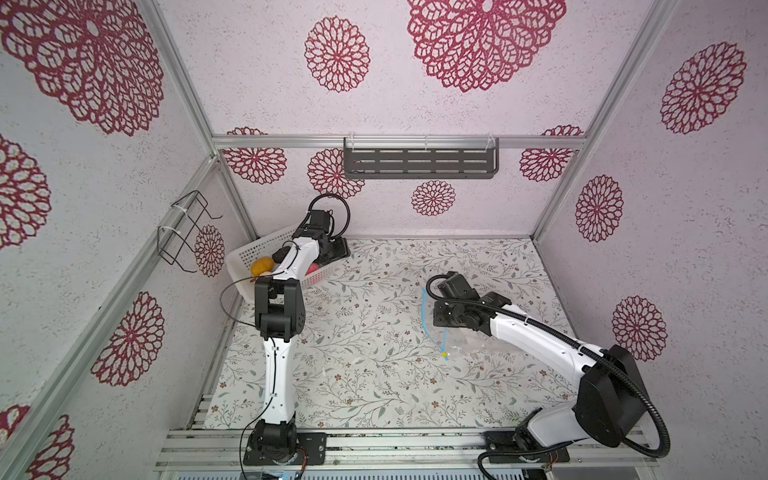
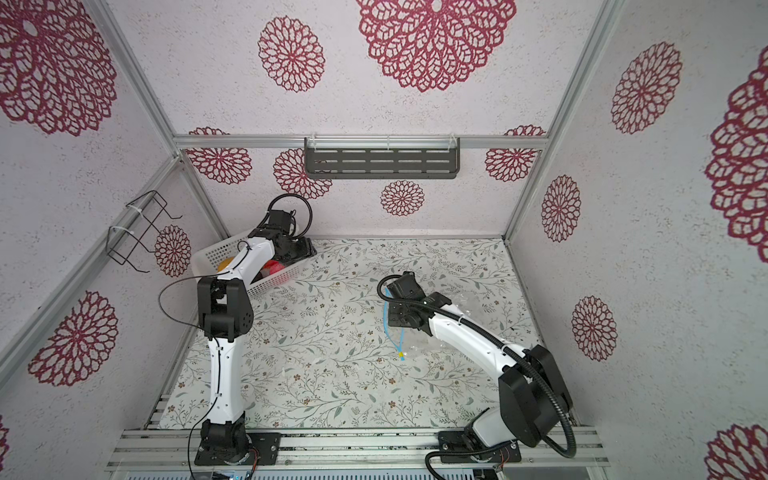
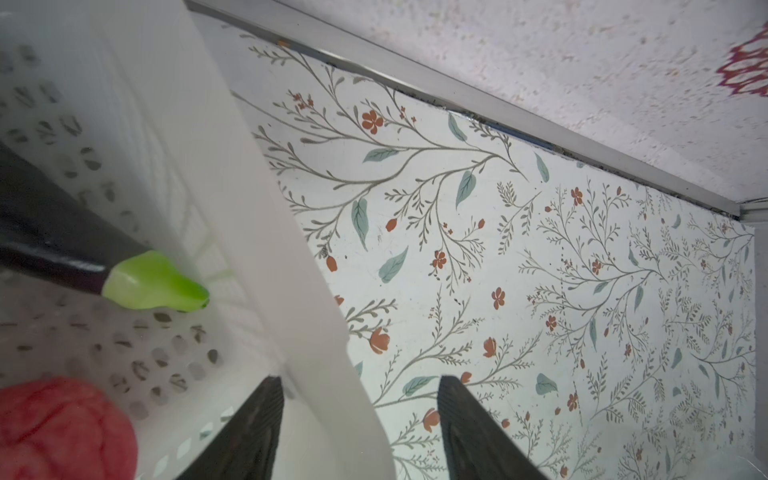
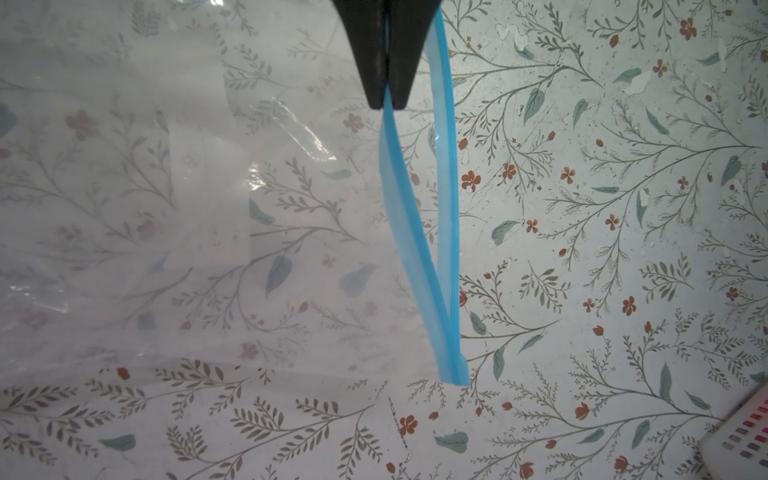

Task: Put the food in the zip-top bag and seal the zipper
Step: 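Lower the left gripper into the white basket over the pink apple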

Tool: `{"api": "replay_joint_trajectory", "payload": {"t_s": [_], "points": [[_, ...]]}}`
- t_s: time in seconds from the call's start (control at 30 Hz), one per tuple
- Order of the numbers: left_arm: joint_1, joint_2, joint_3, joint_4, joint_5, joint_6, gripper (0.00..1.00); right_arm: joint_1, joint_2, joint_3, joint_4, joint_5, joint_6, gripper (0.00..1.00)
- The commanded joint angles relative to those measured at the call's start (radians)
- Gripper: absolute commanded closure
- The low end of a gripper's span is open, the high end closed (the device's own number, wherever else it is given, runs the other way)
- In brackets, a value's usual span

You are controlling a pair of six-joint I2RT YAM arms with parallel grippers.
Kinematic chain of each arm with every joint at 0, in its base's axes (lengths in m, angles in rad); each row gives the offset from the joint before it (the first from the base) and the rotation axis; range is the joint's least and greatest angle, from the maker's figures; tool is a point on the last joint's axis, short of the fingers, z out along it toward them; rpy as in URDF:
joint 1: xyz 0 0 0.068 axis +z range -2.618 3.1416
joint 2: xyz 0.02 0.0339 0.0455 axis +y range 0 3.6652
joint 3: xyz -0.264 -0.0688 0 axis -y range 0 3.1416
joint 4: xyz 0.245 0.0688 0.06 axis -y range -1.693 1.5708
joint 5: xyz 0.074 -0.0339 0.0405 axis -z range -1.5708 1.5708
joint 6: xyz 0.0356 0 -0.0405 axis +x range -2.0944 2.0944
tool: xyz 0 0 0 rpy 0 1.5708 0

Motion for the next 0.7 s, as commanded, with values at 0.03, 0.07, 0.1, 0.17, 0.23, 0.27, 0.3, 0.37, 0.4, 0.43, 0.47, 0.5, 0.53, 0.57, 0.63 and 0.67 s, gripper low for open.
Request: {"api": "replay_joint_trajectory", "payload": {"t_s": [0.03,0.07,0.1,0.17,0.23,0.27,0.3,0.37,0.4,0.43,0.47,0.5,0.53,0.57,0.63,0.67], "points": [[-0.063,-0.067,-0.081,-0.008,0.054,-0.006,0.41,-0.005,-0.006,0.027,0.015,-0.005,0.008,1.0],[-0.068,-0.077,-0.096,-0.007,0.056,-0.013,0.41,-0.004,-0.004,0.029,0.015,-0.005,0.008,1.0],[-0.077,-0.09,-0.115,-0.001,0.056,-0.023,0.41,-0.004,-0.004,0.028,0.016,-0.005,0.008,1.0],[-0.096,-0.117,-0.155,0.017,0.053,-0.042,0.41,-0.004,-0.004,0.026,0.019,-0.006,0.006,1.0],[-0.118,-0.148,-0.193,0.034,0.048,-0.058,0.42,-0.002,-0.003,0.021,0.022,-0.007,0.008,1.0],[-0.13,-0.16,-0.207,0.041,0.045,-0.065,0.44,-0.003,-0.004,0.02,0.024,-0.008,0.008,1.0],[-0.14,-0.169,-0.215,0.042,0.045,-0.071,0.44,-0.002,-0.005,0.019,0.024,-0.009,0.008,1.0],[-0.161,-0.188,-0.231,0.043,0.046,-0.08,0.45,-0.002,-0.007,0.015,0.027,-0.01,0.01,1.0],[-0.171,-0.198,-0.24,0.046,0.047,-0.084,0.46,-0.002,-0.01,0.012,0.027,-0.009,0.01,1.0],[-0.184,-0.21,-0.251,0.051,0.046,-0.087,0.46,-0.002,-0.013,0.009,0.028,-0.007,0.012,1.0],[-0.195,-0.223,-0.265,0.059,0.045,-0.093,0.47,-0.002,-0.016,0.007,0.03,-0.006,0.012,1.0],[-0.206,-0.232,-0.278,0.066,0.044,-0.098,0.48,-0.003,-0.018,0.005,0.03,-0.005,0.014,1.0],[-0.218,-0.243,-0.292,0.072,0.043,-0.1,0.49,-0.002,-0.022,0.002,0.032,-0.004,0.016,1.0],[-0.229,-0.253,-0.308,0.079,0.039,-0.106,0.49,-0.001,-0.025,-0.001,0.033,-0.005,0.015,1.0],[-0.247,-0.271,-0.34,0.097,0.037,-0.117,0.5,-0.001,-0.03,-0.006,0.036,-0.004,0.018,1.0],[-0.255,-0.278,-0.358,0.108,0.039,-0.123,0.51,-0.001,-0.031,-0.009,0.038,-0.004,0.019,1.0]]}}
